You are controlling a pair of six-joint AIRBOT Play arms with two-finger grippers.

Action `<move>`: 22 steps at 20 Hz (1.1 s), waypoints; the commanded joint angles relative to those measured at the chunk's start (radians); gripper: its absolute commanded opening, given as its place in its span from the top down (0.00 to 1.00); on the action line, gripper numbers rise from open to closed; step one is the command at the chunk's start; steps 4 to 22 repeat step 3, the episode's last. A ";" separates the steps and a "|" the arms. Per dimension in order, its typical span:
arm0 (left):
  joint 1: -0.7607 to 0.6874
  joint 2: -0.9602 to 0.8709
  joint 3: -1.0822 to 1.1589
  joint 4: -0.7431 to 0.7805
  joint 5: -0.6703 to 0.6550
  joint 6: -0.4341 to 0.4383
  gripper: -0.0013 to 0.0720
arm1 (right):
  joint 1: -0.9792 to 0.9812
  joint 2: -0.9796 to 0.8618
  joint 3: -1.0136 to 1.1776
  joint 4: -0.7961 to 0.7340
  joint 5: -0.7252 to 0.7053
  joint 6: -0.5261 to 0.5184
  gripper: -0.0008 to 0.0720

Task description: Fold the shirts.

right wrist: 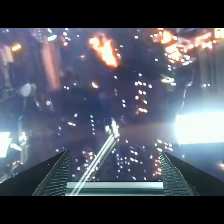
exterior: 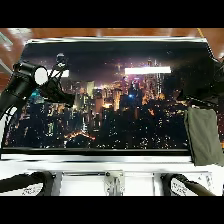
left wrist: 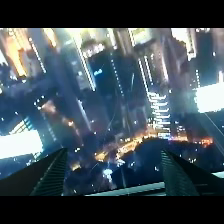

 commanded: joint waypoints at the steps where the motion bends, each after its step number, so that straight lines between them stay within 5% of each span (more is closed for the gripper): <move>1: 0.000 -0.002 0.001 0.005 0.000 0.000 0.01 | 0.007 -0.002 0.001 0.005 0.001 0.000 0.04; 22: 0.000 -0.003 0.001 0.005 0.000 0.000 0.01 | 0.007 -0.002 0.001 0.005 0.001 0.000 0.04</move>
